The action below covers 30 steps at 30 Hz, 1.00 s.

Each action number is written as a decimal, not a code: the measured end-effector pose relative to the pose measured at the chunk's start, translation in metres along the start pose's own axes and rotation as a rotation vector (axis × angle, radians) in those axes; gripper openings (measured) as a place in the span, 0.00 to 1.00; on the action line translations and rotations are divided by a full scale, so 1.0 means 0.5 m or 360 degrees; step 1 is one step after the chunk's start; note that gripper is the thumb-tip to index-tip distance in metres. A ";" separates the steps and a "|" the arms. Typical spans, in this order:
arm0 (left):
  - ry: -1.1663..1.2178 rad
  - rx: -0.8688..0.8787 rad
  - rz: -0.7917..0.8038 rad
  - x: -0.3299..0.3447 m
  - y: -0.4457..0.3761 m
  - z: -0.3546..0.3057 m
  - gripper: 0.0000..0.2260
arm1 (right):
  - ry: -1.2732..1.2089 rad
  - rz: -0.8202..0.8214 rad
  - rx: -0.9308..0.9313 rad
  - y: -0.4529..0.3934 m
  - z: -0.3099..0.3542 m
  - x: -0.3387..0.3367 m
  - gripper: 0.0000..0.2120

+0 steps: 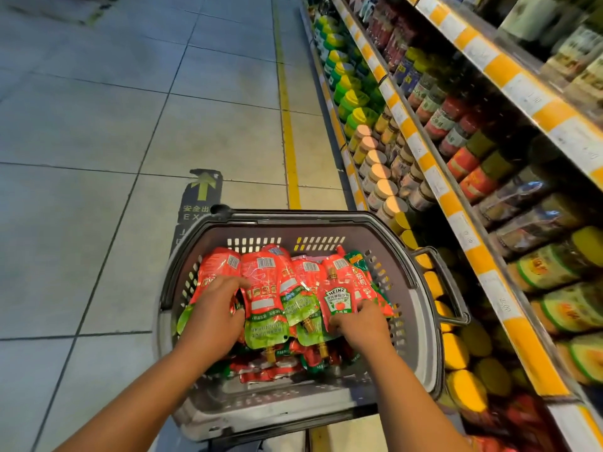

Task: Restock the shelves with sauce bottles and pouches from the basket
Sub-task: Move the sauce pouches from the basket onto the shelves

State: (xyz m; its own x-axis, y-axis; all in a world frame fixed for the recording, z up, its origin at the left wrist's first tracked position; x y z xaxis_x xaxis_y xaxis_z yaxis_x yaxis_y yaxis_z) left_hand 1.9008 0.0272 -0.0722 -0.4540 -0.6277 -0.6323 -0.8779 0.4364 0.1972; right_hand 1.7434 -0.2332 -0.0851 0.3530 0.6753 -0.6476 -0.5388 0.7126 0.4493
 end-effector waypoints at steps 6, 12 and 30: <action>-0.0285 0.0210 0.0206 0.050 0.009 -0.015 0.31 | -0.0241 -0.0021 0.0057 0.011 -0.015 -0.015 0.20; -0.0802 0.0298 0.0264 0.104 0.030 -0.003 0.56 | -0.0449 0.0064 0.0124 0.021 -0.024 -0.021 0.22; -0.0449 0.0594 -0.0127 0.008 0.054 -0.105 0.26 | -0.0805 0.0017 0.0020 0.061 -0.029 -0.070 0.16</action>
State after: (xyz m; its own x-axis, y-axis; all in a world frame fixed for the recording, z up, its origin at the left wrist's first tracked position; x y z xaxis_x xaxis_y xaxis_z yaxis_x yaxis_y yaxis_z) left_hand 1.8674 0.0026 -0.0303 -0.2832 -0.4917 -0.8234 -0.7701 0.6284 -0.1104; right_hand 1.7035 -0.2380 -0.0578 0.6755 0.6880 -0.2652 -0.5361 0.7053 0.4638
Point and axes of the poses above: each hand's wrist, its own y-axis away from the middle knuckle, its own x-axis out of the palm, z = x × y, the point moved 9 cm from there along -y, towards the middle knuckle, and after that the axes turned 6 degrees about -x, right-handed, at the moved point
